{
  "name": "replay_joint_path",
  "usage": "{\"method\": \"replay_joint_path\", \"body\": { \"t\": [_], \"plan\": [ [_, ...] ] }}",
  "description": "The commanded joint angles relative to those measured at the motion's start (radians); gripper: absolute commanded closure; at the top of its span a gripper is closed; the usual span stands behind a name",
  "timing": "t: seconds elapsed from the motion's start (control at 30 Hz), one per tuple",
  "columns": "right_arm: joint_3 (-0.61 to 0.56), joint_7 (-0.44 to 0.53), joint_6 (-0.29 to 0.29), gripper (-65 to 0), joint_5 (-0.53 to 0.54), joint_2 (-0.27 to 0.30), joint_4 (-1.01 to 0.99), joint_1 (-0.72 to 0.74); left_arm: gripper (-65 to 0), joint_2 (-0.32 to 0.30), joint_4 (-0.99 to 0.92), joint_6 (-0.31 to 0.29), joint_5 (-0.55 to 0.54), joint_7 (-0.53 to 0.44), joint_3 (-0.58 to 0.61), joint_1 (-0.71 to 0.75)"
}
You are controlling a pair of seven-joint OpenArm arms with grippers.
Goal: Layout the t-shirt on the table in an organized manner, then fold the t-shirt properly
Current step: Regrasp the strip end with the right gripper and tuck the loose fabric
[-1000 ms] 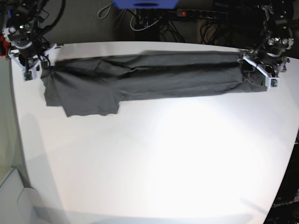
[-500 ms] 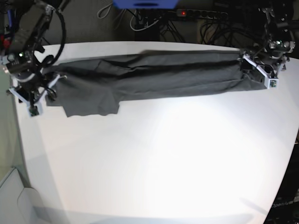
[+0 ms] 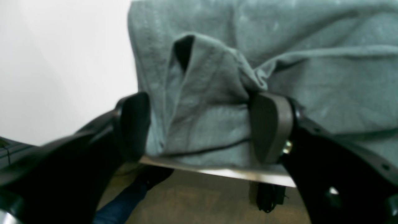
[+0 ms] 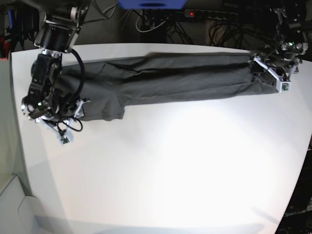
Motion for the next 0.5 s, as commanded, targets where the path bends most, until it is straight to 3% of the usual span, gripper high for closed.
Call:
{"method": "replay_joint_path", "body": {
  "t": [0.0,0.2,0.4,0.47],
  "plan": [
    [0.005,0.022,-0.001,-36.0,0.012,0.012,-0.001,0.034,-49.1,-0.011,0.017,0.003,0.002,-0.005,-0.007,0.001],
    [0.051,0.128,-0.001,-36.0,0.012,0.027,-0.103,0.040,-49.1,-0.011,0.017,0.000,0.002,-0.005,-0.007,-0.007],
    [0.051,0.150,-0.001,-35.6,0.012,0.026,-0.124,0.029,-48.7,-0.011,0.018,-0.002,0.002,-0.005,-0.003,-0.007],
    [0.051,0.150,-0.001,-32.7,0.012,0.024,-0.124,0.029,-48.6,-0.011,0.018,-0.002,0.002,-0.005,-0.003,-0.007]
  ]
}}
